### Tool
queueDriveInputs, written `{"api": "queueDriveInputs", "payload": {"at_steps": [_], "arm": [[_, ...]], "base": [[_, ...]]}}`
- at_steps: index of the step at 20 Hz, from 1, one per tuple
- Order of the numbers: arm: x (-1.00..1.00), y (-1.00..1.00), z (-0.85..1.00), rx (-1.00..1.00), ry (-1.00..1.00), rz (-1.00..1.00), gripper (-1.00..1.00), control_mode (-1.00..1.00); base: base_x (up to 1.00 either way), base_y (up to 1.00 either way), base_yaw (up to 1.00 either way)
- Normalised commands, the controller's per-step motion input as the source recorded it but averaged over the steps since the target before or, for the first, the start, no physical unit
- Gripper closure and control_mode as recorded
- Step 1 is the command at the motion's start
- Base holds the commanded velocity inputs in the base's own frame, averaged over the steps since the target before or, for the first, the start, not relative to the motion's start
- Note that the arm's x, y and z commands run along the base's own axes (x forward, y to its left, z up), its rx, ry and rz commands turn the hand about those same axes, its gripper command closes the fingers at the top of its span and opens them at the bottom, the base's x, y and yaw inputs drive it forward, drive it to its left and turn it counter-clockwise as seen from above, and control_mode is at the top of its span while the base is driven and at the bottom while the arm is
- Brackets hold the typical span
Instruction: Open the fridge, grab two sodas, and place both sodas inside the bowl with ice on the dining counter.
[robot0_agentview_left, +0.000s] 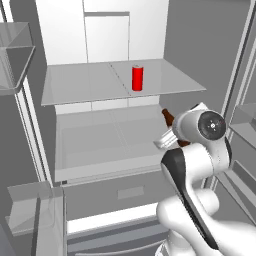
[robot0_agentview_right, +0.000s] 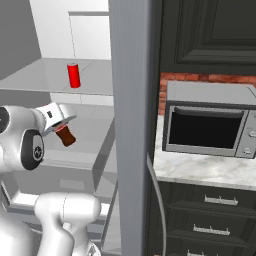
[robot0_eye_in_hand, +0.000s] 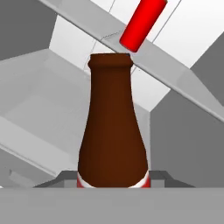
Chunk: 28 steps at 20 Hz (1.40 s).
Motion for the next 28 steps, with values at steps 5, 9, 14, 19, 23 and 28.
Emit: {"api": "queueDriveInputs", "payload": {"at_steps": [5,9,14,19,23,28], "arm": [[-0.78,-0.04,-0.10,-0.02,0.08,0.00,1.00,-1.00],[-0.30,0.04,-0.20,-0.04,0.00,0.00,1.00,-1.00],[-0.15,0.01,-0.28,-0.06,0.00,0.00,1.00,-1.00],[-0.27,-0.01,-0.27,-0.02,-0.01,0.00,1.00,1.00],[0.00,0.00,0.00,0.00,0.00,0.00,1.00,1.00],[0.00,0.00,0.00,0.00,0.00,0.00,1.00,1.00]], "base": [[0.00,0.00,0.00],[0.00,0.00,0.00],[0.00,0.00,0.00],[-0.15,-0.01,0.00],[-0.85,-0.02,0.00],[-0.82,0.00,0.00]]}}
